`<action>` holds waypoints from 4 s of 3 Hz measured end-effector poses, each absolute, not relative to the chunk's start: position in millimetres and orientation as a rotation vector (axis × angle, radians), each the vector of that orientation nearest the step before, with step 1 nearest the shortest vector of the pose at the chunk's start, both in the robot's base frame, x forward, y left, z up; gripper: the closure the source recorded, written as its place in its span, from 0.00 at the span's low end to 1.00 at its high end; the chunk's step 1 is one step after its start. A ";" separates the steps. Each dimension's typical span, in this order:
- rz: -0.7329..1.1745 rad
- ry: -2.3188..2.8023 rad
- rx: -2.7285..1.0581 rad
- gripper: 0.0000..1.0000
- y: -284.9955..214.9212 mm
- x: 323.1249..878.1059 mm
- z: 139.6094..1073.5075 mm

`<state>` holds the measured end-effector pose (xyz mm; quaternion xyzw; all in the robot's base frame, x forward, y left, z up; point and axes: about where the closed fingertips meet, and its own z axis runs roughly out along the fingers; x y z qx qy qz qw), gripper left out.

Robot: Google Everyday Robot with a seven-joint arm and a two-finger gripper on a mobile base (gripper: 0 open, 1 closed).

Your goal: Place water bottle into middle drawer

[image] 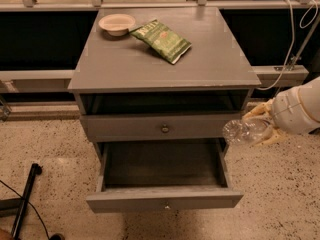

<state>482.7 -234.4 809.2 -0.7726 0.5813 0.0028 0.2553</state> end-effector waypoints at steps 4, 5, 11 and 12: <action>0.216 1.481 -1.862 1.00 -209.9 533.5 743.2; 0.312 1.780 -1.745 1.00 -229.6 519.7 667.4; 0.485 1.986 -1.723 1.00 -140.9 530.3 549.5; 0.465 1.982 -1.745 1.00 -135.4 547.9 527.9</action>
Offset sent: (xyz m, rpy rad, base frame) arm 0.0796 0.0556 0.0078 0.4899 -0.3657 0.4695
